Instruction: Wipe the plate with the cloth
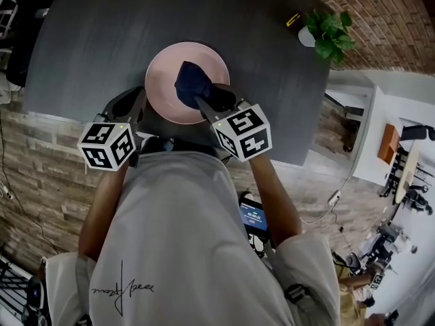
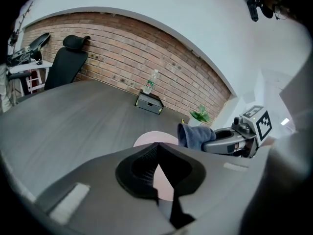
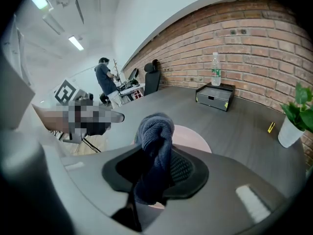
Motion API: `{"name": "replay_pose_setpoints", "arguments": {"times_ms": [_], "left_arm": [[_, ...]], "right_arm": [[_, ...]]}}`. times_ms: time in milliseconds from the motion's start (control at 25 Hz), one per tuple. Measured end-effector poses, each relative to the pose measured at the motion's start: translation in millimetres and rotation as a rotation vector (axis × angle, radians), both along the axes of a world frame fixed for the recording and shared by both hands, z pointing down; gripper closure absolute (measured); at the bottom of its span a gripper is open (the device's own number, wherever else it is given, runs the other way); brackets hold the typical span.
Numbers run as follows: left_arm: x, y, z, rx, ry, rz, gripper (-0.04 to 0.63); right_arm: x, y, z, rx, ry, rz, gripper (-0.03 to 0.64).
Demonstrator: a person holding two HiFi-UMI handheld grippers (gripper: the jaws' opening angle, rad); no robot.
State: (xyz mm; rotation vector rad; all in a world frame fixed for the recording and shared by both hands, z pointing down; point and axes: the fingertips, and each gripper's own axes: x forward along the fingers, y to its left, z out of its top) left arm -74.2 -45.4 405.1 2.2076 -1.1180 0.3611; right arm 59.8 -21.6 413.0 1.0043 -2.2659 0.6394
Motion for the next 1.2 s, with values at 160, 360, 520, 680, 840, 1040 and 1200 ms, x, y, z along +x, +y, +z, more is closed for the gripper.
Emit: {"name": "replay_pose_setpoints", "arguments": {"times_ms": [160,360,520,680,840,1040,1200], "left_arm": [[-8,3,-14,0.045,-0.006,0.013,0.577],[-18,3,-29,0.072,-0.019,0.01,0.577],[-19,8,-36,0.083,-0.001,0.031,0.577],[-25,12,-40,0.091,0.0,0.044,0.577],[-23,18,-41,0.083,0.008,0.066,0.577],[-22,24,-42,0.076,0.021,0.101,0.577],[-16,31,-37,0.059,0.029,0.138,0.577]], "right_arm": [[-11,6,-10,0.035,-0.019,-0.006,0.5],[-20,14,-25,0.052,-0.076,0.001,0.501],[-17,22,-35,0.06,-0.109,0.026,0.503],[-13,28,-41,0.071,-0.124,0.066,0.503],[-1,30,-44,0.073,-0.129,0.138,0.503],[8,35,-46,0.077,-0.134,0.186,0.502],[13,41,-49,0.075,-0.116,0.211,0.502]]}}
